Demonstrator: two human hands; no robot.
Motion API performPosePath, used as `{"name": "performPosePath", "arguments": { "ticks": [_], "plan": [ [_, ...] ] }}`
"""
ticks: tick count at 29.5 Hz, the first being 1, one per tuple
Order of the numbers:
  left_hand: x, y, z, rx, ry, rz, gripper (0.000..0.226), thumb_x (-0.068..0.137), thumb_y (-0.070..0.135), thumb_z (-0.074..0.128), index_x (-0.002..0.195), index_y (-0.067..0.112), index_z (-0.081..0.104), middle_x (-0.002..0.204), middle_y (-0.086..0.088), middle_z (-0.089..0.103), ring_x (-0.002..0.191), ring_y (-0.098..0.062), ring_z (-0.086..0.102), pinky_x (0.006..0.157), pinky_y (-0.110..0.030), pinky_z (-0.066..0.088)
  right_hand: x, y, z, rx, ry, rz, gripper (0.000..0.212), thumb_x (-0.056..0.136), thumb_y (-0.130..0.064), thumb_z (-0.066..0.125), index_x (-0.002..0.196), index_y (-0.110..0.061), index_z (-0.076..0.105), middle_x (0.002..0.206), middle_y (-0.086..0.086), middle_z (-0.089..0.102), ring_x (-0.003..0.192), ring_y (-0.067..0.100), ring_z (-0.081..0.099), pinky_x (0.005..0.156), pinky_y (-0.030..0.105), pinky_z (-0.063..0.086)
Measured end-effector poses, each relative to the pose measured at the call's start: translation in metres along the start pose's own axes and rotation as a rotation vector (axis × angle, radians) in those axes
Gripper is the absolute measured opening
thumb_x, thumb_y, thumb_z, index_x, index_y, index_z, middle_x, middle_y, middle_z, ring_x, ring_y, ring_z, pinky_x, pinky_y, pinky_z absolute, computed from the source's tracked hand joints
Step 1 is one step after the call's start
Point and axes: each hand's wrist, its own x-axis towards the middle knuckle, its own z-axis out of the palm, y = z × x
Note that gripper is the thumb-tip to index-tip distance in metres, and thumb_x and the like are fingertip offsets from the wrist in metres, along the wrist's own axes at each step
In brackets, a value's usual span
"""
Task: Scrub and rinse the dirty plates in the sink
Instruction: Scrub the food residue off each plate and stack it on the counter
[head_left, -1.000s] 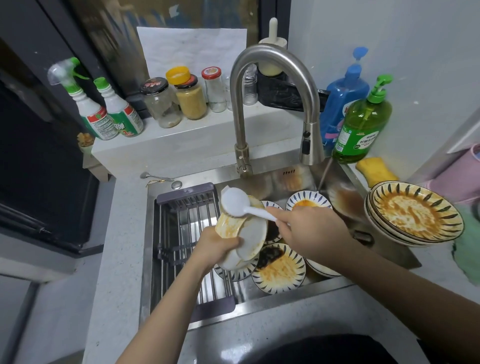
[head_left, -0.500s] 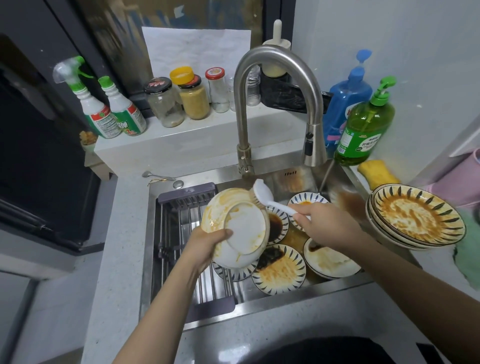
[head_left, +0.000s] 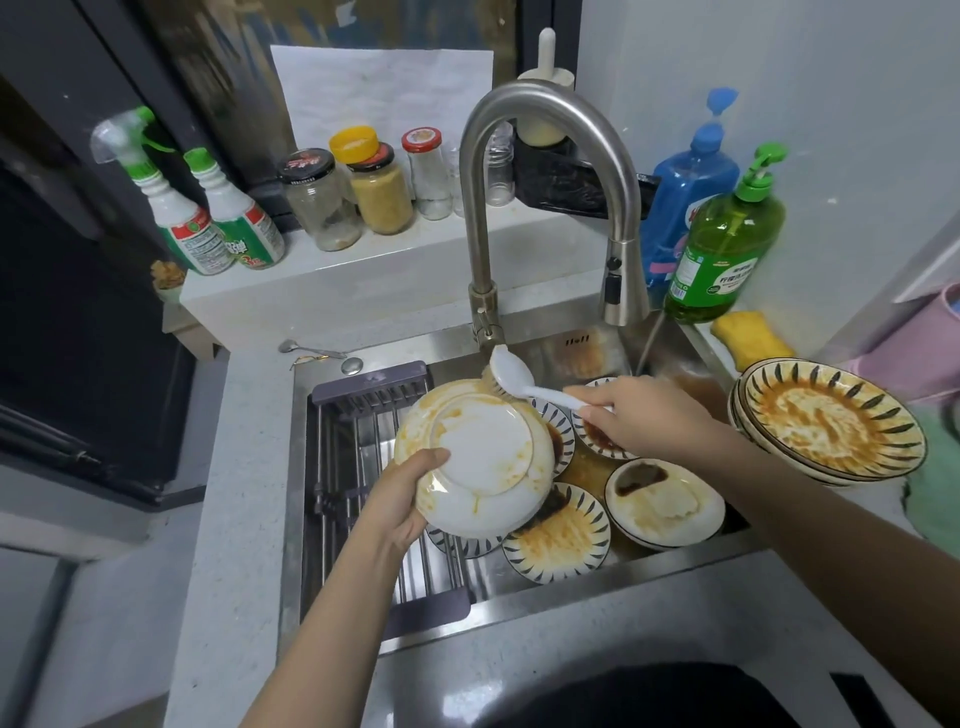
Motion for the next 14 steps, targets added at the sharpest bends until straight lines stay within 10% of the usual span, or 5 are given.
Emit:
{"name": "performPosePath", "arguments": {
  "ticks": [14],
  "plan": [
    [0.003,0.000,-0.005,-0.259,0.105,-0.025,0.038,0.091,0.007,0.049,0.129,0.005,0.052,0.117,-0.015,0.066,0.106,-0.031,0.062,0.075,-0.049,0.058,-0.016,0.009,-0.011,-0.086,-0.234,-0.048,0.036,0.098,-0.036,0.045,0.131,-0.049,0.049,0.075,-0.010,0.062,0.066,0.010,0.062,0.053,0.023,0.044]
  ]
}}
